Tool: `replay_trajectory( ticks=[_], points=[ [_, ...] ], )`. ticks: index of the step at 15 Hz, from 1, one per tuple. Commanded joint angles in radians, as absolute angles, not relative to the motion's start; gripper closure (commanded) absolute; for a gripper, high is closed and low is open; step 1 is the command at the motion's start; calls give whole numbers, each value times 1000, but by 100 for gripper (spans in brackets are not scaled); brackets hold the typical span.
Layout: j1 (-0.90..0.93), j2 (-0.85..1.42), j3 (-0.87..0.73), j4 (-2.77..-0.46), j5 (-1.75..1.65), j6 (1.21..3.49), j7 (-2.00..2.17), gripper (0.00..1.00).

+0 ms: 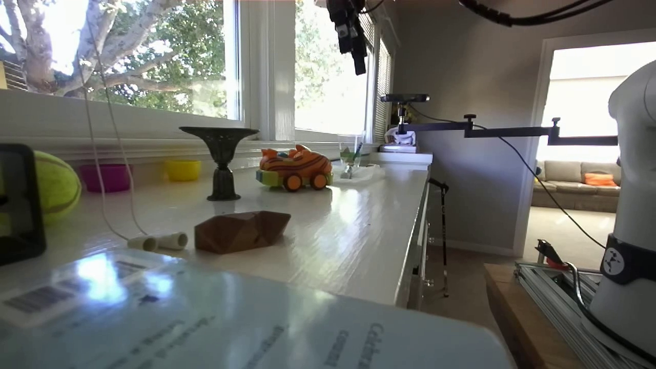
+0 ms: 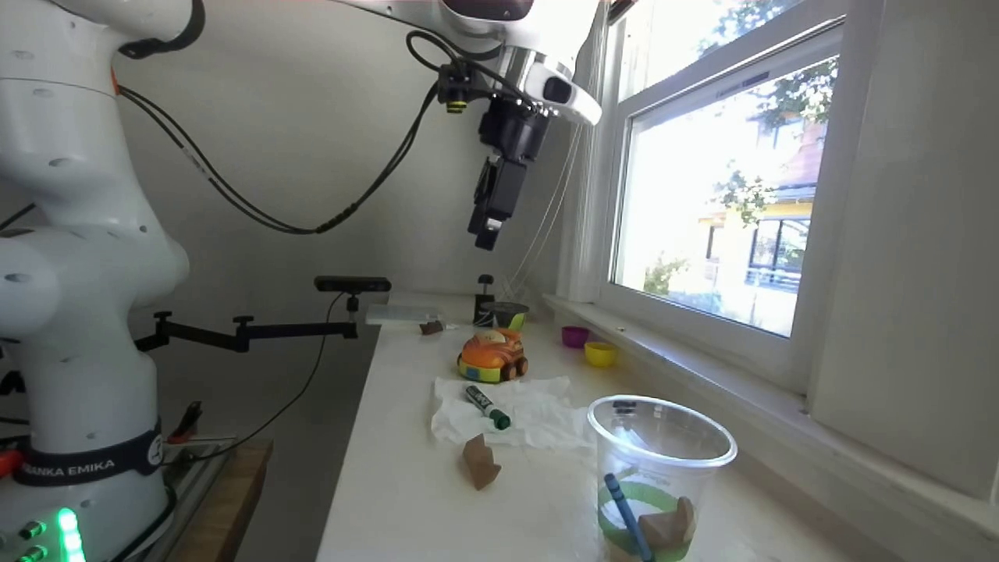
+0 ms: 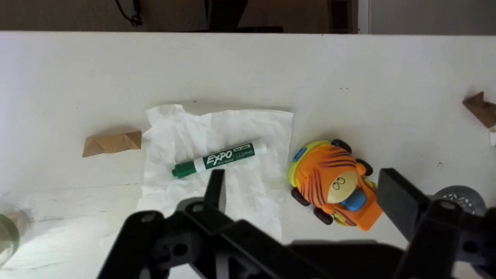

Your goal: Pick up the marker from the cup and put it on the counter

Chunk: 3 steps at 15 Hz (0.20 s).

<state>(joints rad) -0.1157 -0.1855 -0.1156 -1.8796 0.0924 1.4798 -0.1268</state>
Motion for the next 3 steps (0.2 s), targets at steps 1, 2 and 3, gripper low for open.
replay_trajectory(
  ticks=[1,2,3],
  points=[
    [-101,-193,-114,-1898,80,1490,-158,0],
    [-96,-196,-110,-1909,77,1495,-162,0],
    [-95,-195,-110,-1908,77,1495,-161,0]
  ],
)
